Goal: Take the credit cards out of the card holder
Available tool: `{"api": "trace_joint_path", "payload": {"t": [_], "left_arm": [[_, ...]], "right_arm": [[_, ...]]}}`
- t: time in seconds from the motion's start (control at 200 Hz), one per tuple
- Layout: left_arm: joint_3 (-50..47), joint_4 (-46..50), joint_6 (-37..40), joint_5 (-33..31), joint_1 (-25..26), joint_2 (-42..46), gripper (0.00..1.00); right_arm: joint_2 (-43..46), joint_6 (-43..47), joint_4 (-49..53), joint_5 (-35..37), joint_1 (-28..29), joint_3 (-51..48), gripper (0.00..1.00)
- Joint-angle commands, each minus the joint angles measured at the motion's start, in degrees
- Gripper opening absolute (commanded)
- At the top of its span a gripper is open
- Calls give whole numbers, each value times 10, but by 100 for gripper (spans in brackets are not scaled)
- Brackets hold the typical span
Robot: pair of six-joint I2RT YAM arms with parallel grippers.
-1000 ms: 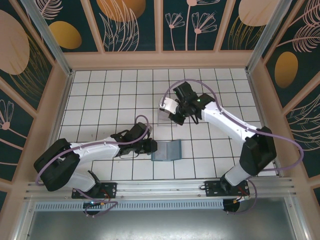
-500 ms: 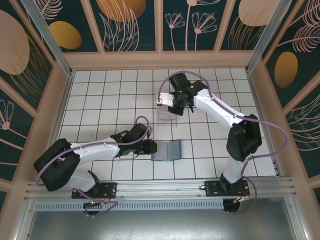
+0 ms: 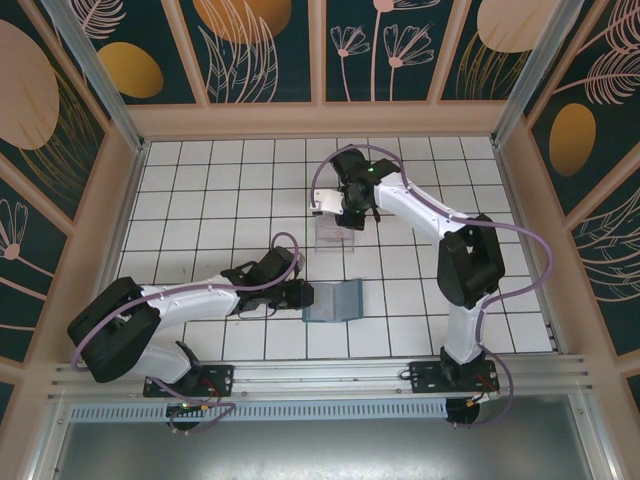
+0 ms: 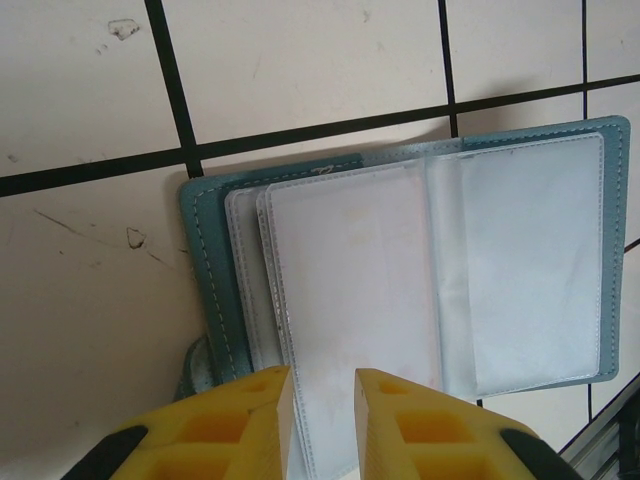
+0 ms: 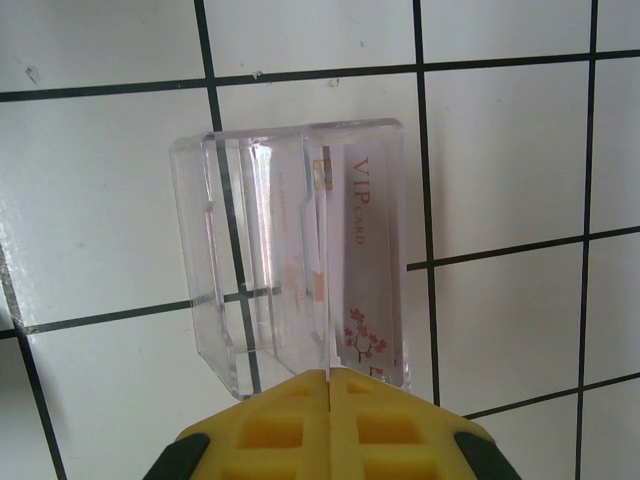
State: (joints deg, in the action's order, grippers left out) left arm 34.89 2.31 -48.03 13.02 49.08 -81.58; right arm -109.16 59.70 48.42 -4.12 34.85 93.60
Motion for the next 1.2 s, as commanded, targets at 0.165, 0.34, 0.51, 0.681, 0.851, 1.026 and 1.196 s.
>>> {"api": "trace_joint_path", "payload": {"t": [0.165, 0.34, 0.51, 0.681, 0.851, 1.026, 1.196], "left_arm": [[-8, -11, 8, 5, 2, 2, 25], [-8, -10, 10, 3, 2, 3, 25], [-10, -9, 9, 3, 1, 5, 24], [-11, -7, 8, 2, 1, 9, 25], [-12, -4, 9, 2, 1, 10, 25], [-10, -3, 9, 1, 1, 9, 25], [-7, 0, 9, -2, 1, 8, 25]], "right_arm": [[-20, 16, 0, 33, -3, 22, 0], [-36, 14, 4, 27, -1, 32, 0], [-50, 13, 7, 17, 5, 40, 0], [-63, 6, 1, 24, 10, 51, 1], [-60, 1, -12, 36, 14, 59, 23], [-40, -4, -43, 65, 18, 50, 30], [-19, -29, -80, 90, 22, 39, 31]]}}
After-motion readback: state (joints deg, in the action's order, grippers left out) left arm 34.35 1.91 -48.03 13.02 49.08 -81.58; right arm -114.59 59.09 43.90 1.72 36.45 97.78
